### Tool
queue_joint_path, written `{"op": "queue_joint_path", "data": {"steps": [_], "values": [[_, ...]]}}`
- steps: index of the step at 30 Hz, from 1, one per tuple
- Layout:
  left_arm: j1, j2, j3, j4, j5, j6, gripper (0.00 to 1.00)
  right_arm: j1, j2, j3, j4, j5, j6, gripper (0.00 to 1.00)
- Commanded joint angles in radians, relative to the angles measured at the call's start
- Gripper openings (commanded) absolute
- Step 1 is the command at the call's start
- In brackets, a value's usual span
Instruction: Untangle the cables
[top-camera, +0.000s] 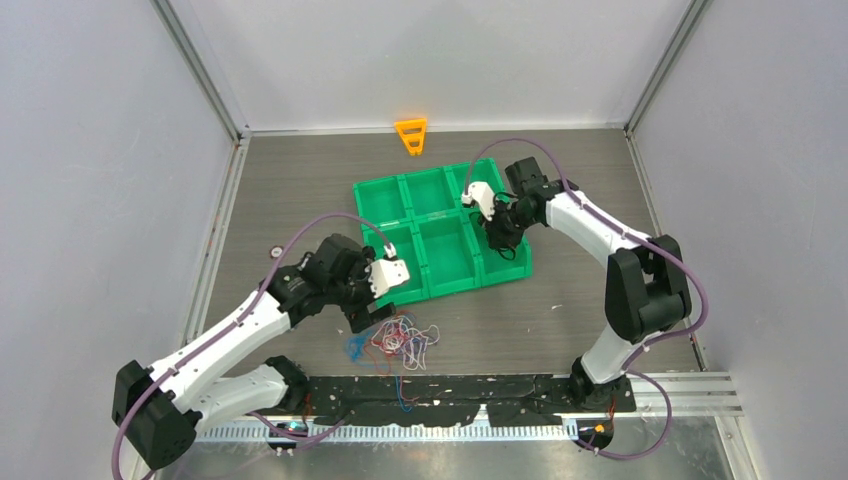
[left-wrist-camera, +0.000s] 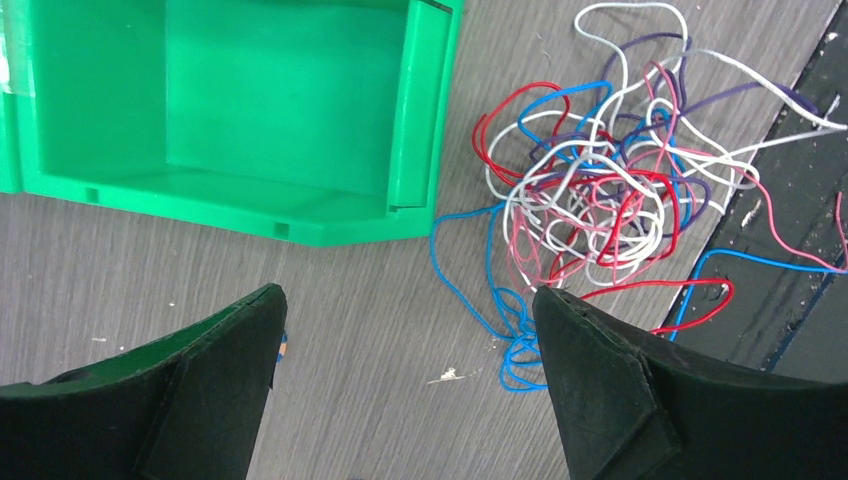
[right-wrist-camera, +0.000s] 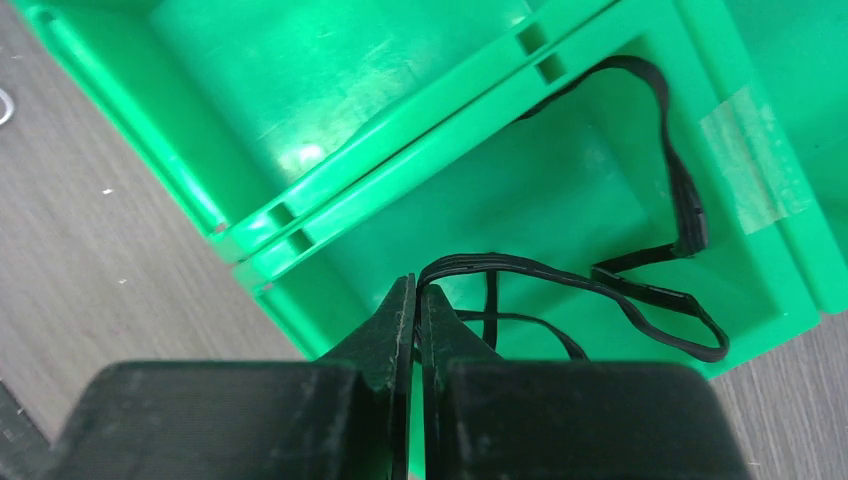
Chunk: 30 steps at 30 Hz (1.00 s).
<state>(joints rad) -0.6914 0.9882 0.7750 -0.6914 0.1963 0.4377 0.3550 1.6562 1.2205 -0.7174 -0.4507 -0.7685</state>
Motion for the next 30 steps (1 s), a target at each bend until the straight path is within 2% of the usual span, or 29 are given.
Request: {"op": "queue_joint_path", "data": {"steps": [1, 2, 3, 4, 5, 7, 9, 11, 13, 16, 20, 23, 25, 30], "values": [[0.005, -0.038, -0.032, 0.028, 0.095, 0.064, 0.97, -0.002, 0.038, 0.015, 0.103, 0.04, 0.037, 0.09], [0.004, -0.044, -0.04, 0.03, 0.116, 0.086, 0.99, 0.002, 0.056, 0.022, 0.075, 0.032, 0.041, 0.14], [0.004, -0.05, -0.048, 0.034, 0.133, 0.105, 1.0, 0.003, 0.062, 0.038, 0.051, 0.024, 0.041, 0.29], [0.004, -0.057, -0.058, 0.038, 0.154, 0.127, 1.0, 0.001, 0.063, 0.043, 0.004, 0.005, 0.037, 0.37], [0.004, -0.068, -0.066, 0.039, 0.177, 0.16, 1.0, -0.003, 0.042, 0.045, -0.014, -0.005, 0.035, 0.53], [0.004, -0.092, -0.08, 0.048, 0.237, 0.202, 1.0, -0.005, -0.017, 0.039, -0.054, -0.03, 0.035, 0.68], [0.002, -0.104, -0.089, 0.065, 0.312, 0.237, 0.96, -0.007, -0.084, 0.042, -0.094, -0.056, 0.039, 0.76], [-0.018, -0.093, -0.086, 0.076, 0.364, 0.276, 0.91, -0.006, -0.143, 0.061, -0.142, -0.082, 0.058, 0.79], [-0.054, -0.058, -0.075, 0.087, 0.351, 0.299, 0.85, -0.006, -0.188, 0.073, -0.209, -0.139, 0.077, 0.82], [-0.083, 0.005, -0.045, 0.087, 0.344, 0.359, 0.81, 0.001, -0.233, 0.066, -0.242, -0.215, 0.129, 0.94], [-0.121, 0.065, -0.009, 0.067, 0.339, 0.51, 0.76, 0.055, -0.234, -0.001, -0.22, -0.324, 0.264, 0.97], [-0.185, 0.092, 0.006, 0.055, 0.321, 0.598, 0.73, 0.116, -0.197, -0.048, -0.13, -0.361, 0.371, 0.96], [-0.226, 0.106, 0.013, 0.048, 0.306, 0.634, 0.64, 0.151, -0.175, -0.08, -0.057, -0.365, 0.428, 0.93], [-0.303, 0.114, 0.005, -0.015, 0.226, 0.727, 0.33, 0.24, -0.137, -0.167, 0.123, -0.335, 0.537, 0.89]]}}
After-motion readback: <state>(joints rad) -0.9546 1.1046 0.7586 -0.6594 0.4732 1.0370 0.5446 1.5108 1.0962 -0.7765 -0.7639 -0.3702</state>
